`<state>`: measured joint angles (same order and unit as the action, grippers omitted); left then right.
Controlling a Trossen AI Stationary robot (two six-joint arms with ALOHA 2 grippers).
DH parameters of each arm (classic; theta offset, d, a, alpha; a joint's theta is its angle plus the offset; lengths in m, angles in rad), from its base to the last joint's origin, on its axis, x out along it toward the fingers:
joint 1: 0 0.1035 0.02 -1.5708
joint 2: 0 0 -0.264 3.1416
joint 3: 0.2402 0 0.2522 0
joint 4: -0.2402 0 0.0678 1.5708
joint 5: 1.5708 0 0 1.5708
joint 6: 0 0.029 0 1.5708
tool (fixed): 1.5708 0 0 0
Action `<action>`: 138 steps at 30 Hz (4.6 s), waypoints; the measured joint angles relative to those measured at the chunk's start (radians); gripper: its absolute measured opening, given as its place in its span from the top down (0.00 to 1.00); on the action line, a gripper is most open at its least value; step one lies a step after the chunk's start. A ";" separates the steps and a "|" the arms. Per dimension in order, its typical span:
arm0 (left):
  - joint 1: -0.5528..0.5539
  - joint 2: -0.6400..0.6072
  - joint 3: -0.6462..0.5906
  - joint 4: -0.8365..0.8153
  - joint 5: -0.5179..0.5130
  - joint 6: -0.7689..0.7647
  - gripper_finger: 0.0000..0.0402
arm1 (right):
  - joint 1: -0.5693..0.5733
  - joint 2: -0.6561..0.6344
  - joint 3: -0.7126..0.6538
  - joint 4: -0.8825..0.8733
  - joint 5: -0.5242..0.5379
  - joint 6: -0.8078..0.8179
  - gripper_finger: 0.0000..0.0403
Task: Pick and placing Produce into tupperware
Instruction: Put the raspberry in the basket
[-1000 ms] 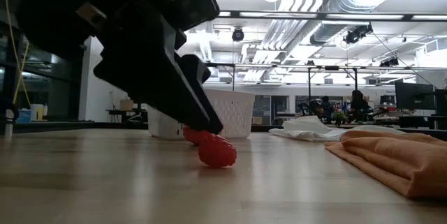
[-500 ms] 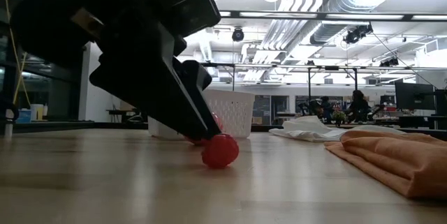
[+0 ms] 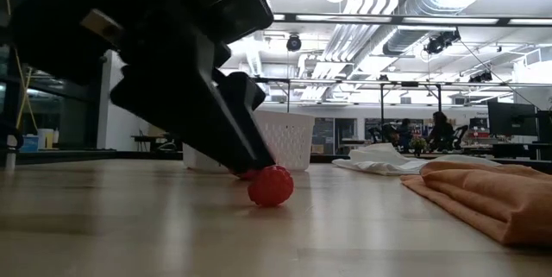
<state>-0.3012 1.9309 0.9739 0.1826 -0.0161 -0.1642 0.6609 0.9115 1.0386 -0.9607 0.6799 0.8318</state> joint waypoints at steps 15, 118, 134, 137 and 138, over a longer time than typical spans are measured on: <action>0.000 0.111 0.167 -0.171 -0.003 0.004 0.53 | 0.000 0.000 0.000 0.000 -0.001 0.017 1.00; 0.395 -0.456 0.164 -0.755 -0.135 -0.041 0.71 | 0.000 0.000 0.000 0.112 0.079 -0.021 1.00; 0.667 -0.455 0.164 -0.772 -0.104 -0.012 0.71 | -0.033 0.000 0.000 0.183 0.203 -0.021 1.00; 0.683 -0.455 0.164 -0.777 -0.104 -0.012 0.71 | -0.060 0.000 0.000 0.189 0.203 -0.021 1.00; 0.684 -0.455 0.164 -0.778 -0.104 -0.012 0.71 | -0.068 0.000 0.000 0.189 0.203 -0.021 1.00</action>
<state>0.3830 1.4760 1.1378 -0.5950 -0.1204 -0.1763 0.5925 0.9119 1.0389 -0.7719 0.8829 0.8112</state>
